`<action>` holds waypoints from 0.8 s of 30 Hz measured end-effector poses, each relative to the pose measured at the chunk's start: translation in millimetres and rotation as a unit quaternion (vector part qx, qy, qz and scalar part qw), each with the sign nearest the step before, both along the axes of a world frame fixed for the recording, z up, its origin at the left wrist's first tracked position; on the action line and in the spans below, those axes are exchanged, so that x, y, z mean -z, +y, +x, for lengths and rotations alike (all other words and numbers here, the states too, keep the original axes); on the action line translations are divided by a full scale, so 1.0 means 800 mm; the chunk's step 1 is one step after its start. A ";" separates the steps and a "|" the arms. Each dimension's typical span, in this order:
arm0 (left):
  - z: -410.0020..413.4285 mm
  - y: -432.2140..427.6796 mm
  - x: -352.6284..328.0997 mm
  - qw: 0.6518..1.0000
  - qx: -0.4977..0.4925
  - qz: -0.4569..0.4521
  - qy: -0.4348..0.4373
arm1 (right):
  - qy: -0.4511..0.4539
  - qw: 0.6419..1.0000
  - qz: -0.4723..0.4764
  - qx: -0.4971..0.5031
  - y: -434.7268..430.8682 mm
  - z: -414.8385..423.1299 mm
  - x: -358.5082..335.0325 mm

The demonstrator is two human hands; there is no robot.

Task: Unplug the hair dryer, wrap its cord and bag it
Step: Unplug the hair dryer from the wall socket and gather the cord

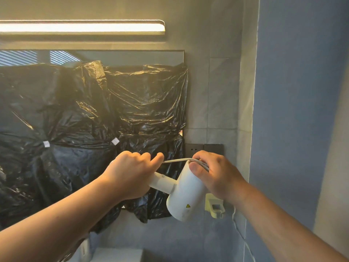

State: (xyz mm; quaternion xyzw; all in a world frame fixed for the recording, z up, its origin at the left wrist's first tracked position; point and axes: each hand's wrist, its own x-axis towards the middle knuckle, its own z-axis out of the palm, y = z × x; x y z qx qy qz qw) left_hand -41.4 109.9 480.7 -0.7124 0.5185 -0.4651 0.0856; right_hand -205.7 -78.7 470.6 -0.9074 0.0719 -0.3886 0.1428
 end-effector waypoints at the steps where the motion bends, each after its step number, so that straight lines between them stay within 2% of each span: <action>1: 0.000 0.000 0.001 1.000 -0.006 0.005 -0.005 | 0.004 1.000 -0.017 0.013 0.000 0.001 -0.001; 4: -0.005 0.002 0.007 0.999 -0.034 0.019 -0.010 | 0.016 0.999 -0.021 0.042 -0.001 0.002 -0.005; 8: -0.003 0.004 0.002 0.996 -0.077 0.023 0.043 | -0.001 0.998 -0.028 0.058 0.005 0.001 -0.007; 14: 0.000 0.004 -0.005 0.989 -0.080 -0.021 0.120 | 0.059 0.989 0.122 0.056 0.017 0.013 0.004; 17: -0.002 0.005 -0.001 0.989 -0.059 -0.027 0.132 | 0.066 0.955 0.284 -0.050 0.011 0.016 0.003; 19: -0.002 0.008 0.001 0.988 -0.049 -0.027 0.141 | 0.086 0.937 0.329 -0.080 0.009 0.016 0.005; 21: 0.001 0.008 0.008 0.991 -0.032 -0.033 0.125 | 0.083 0.940 0.324 -0.074 0.012 0.017 0.009; 24: 0.007 0.004 0.017 0.997 0.053 -0.044 0.047 | 0.046 0.925 0.368 -0.088 0.012 0.021 0.013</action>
